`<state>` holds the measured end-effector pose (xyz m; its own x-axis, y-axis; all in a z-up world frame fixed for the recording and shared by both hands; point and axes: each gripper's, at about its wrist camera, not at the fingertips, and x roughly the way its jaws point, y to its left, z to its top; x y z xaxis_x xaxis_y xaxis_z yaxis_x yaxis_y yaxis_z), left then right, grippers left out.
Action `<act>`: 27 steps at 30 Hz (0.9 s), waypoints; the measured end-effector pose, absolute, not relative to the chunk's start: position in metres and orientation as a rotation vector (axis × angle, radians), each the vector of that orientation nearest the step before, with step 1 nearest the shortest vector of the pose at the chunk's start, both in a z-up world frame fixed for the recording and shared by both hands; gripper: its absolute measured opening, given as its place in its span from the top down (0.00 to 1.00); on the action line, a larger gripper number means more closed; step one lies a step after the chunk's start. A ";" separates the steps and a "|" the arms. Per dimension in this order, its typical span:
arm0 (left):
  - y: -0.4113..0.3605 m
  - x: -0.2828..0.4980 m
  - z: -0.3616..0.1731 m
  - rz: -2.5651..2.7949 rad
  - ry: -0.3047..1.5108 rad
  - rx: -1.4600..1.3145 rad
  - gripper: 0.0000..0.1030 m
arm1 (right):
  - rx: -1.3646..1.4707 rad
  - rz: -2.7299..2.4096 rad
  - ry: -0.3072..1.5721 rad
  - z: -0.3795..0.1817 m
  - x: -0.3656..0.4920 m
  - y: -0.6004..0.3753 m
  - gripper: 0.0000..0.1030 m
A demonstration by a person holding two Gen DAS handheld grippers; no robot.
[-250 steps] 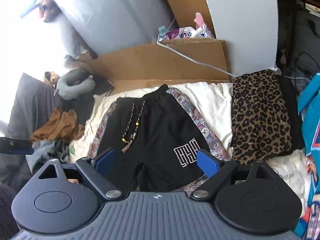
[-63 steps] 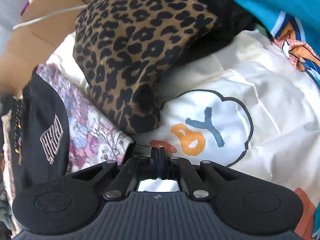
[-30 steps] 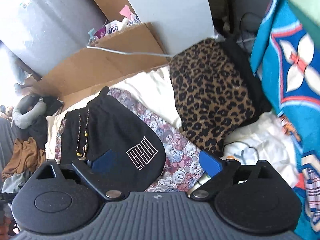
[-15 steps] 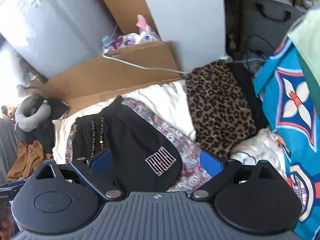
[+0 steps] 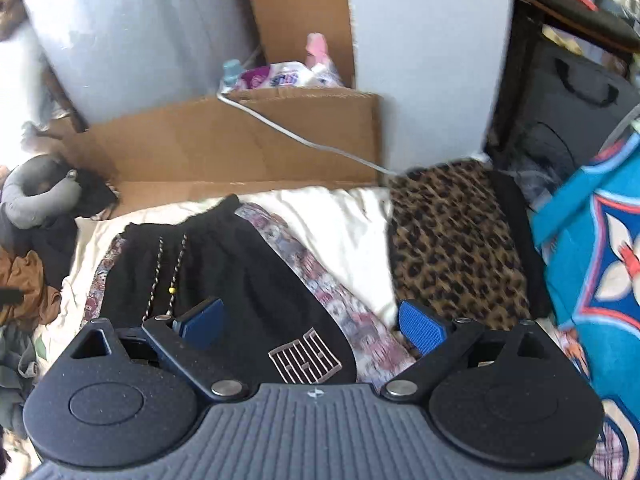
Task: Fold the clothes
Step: 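Move both open grippers over the shorts to the elastic waistband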
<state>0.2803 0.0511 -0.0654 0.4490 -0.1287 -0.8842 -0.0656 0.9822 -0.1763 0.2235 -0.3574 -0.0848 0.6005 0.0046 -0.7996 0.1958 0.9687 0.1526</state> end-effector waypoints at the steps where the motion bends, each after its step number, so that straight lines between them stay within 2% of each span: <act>1: 0.051 0.283 -0.062 -0.052 1.076 -0.191 0.01 | 0.223 -0.099 0.914 -0.090 0.229 -0.355 0.05; 7: 0.053 0.302 -0.065 -0.067 1.020 -0.183 0.01 | 0.188 -0.025 0.902 -0.125 0.261 -0.340 0.06; 10: 0.047 0.312 -0.081 -0.070 1.018 -0.074 0.03 | 0.145 0.015 0.882 -0.147 0.272 -0.333 0.08; 12: 0.044 0.318 -0.092 -0.070 1.003 0.008 0.03 | 0.144 0.028 0.875 -0.163 0.279 -0.329 0.15; 14: 0.045 0.326 -0.103 -0.074 1.016 0.001 0.10 | 0.146 0.041 0.867 -0.179 0.287 -0.325 0.27; 16: 0.042 0.332 -0.113 -0.111 1.023 -0.002 0.12 | 0.147 0.054 0.860 -0.195 0.294 -0.322 0.32; 21: 0.040 0.345 -0.152 -0.148 1.009 -0.028 0.12 | 0.151 0.086 0.841 -0.235 0.313 -0.312 0.32; 23: 0.043 0.351 -0.175 -0.142 1.031 -0.075 0.23 | 0.152 0.099 0.834 -0.251 0.321 -0.309 0.32; 27: 0.039 0.358 -0.217 -0.144 1.042 -0.063 0.25 | 0.160 0.090 0.786 -0.284 0.322 -0.307 0.34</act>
